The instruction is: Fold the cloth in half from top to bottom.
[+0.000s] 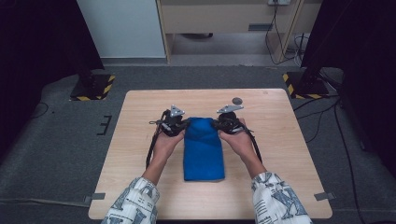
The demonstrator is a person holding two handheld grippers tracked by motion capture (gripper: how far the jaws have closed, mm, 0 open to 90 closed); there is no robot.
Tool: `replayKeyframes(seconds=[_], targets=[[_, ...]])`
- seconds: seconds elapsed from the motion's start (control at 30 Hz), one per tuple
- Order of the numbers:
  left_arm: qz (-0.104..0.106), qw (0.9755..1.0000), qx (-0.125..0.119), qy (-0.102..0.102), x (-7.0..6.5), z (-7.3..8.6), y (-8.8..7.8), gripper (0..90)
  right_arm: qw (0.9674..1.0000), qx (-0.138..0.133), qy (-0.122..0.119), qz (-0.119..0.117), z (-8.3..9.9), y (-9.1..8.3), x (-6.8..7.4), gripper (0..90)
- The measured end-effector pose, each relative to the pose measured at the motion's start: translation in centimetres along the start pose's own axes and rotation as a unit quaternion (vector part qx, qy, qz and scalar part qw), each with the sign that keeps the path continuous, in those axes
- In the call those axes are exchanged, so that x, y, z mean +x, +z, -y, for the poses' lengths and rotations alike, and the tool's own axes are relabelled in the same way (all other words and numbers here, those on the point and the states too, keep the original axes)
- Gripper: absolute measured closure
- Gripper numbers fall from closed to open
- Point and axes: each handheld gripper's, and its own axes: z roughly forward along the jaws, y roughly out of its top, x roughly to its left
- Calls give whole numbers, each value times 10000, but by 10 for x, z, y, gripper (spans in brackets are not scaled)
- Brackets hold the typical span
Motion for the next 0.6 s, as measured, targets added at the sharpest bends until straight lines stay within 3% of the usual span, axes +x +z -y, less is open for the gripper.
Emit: replayKeyframes(seconds=[0.6], targets=[[-46,9996,-233,-180,11,-32,0,865,9993,-273,193,186,-32,-7,-13,857]])
